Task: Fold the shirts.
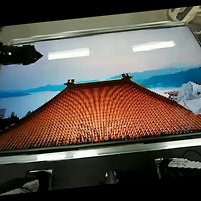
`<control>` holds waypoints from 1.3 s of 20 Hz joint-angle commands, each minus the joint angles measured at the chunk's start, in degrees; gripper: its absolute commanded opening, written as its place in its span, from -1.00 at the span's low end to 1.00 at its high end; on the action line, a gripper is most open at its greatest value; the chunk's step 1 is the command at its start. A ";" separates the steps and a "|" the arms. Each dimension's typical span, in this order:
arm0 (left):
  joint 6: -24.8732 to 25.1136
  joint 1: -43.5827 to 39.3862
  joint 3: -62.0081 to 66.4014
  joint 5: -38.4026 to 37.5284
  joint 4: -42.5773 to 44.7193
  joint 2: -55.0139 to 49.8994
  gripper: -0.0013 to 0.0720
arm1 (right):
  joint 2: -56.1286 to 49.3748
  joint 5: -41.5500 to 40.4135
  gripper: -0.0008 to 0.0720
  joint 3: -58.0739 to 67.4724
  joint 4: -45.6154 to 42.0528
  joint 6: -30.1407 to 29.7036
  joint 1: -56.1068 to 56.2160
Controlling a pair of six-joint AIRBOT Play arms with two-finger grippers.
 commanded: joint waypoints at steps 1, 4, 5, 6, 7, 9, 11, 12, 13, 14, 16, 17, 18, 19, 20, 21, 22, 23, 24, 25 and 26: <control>0.04 0.04 -0.02 -0.04 0.02 -0.35 -0.90 | -1.01 7.15 -0.91 1.64 -8.72 0.28 -0.04; 0.09 0.04 -0.02 -0.02 0.02 -0.35 -0.90 | -1.36 9.64 -0.92 -1.84 -11.17 -0.55 -0.02; 0.52 0.04 -0.02 -0.02 0.00 -0.35 -0.90 | -1.29 8.85 -0.92 -1.86 -7.48 -0.55 -0.04; 0.74 0.04 -0.02 -0.02 0.00 -0.37 -0.90 | -0.90 5.90 -0.92 -1.57 -1.11 -0.63 -0.04; 0.85 0.02 -0.02 -0.02 0.00 -0.42 -0.90 | -0.63 3.63 -0.92 -0.31 5.62 -0.50 -0.02; 0.87 0.04 -0.02 0.00 0.00 -0.48 -0.90 | -0.59 -2.78 -0.92 3.78 18.58 2.82 0.57; 0.87 0.00 -0.02 0.00 0.00 -0.61 -0.90 | -0.70 -8.07 -0.92 7.21 25.73 5.46 3.28; 0.90 -0.17 -0.02 0.00 0.02 -0.66 -0.90 | -0.81 -9.27 -0.92 8.15 27.04 5.95 5.29; 0.90 -0.20 -0.02 0.00 0.00 -0.66 -0.90 | -0.83 -10.27 -0.92 8.39 28.13 6.01 7.74; 0.90 -0.20 -0.02 -0.02 0.00 -0.66 -0.90 | -0.90 -11.52 -0.92 8.39 29.22 5.99 10.82; 0.90 -0.20 -0.02 -0.20 0.00 -0.66 -0.90 | -1.03 -15.87 -0.92 8.39 31.06 5.97 17.22; 0.90 -0.20 -0.02 -0.46 0.00 -0.63 -0.90 | -1.14 -18.51 -0.92 8.39 32.41 5.95 20.35; 0.90 -0.20 -0.02 -0.70 0.00 -0.66 -0.90 | -1.27 -21.27 -0.92 8.39 33.86 5.92 23.58; 0.90 -0.20 -0.02 -0.68 0.00 -0.63 -0.90 | -1.51 -23.87 -0.92 8.39 34.84 5.90 26.47; 0.90 -0.20 -0.02 -0.68 0.00 -0.66 -0.90 | -1.75 -25.88 -0.92 8.39 35.01 5.90 28.85; 0.92 -0.20 -0.02 -0.68 0.02 -0.66 -0.90 | -2.14 -27.39 -0.92 8.39 35.01 5.88 30.91; 1.14 -0.20 -0.02 -0.68 0.00 -0.66 -0.90 | -2.69 -27.98 -0.92 8.39 34.88 5.77 32.33; 1.36 -0.20 -0.02 -0.68 0.00 -0.66 -0.90 | -3.41 -27.78 -0.92 8.37 34.77 4.96 33.33; 1.38 -0.20 -0.02 -0.68 0.02 -0.66 -0.90 | -4.20 -26.97 -0.92 8.39 34.73 4.02 33.70; 1.38 -0.20 -0.02 -0.68 0.02 -0.66 -0.90 | -5.03 -25.62 -0.92 8.39 34.16 2.34 33.64; 1.38 -0.20 -0.02 -0.70 0.02 -0.63 -0.90 | -5.75 -23.67 -0.92 8.37 32.00 0.66 33.27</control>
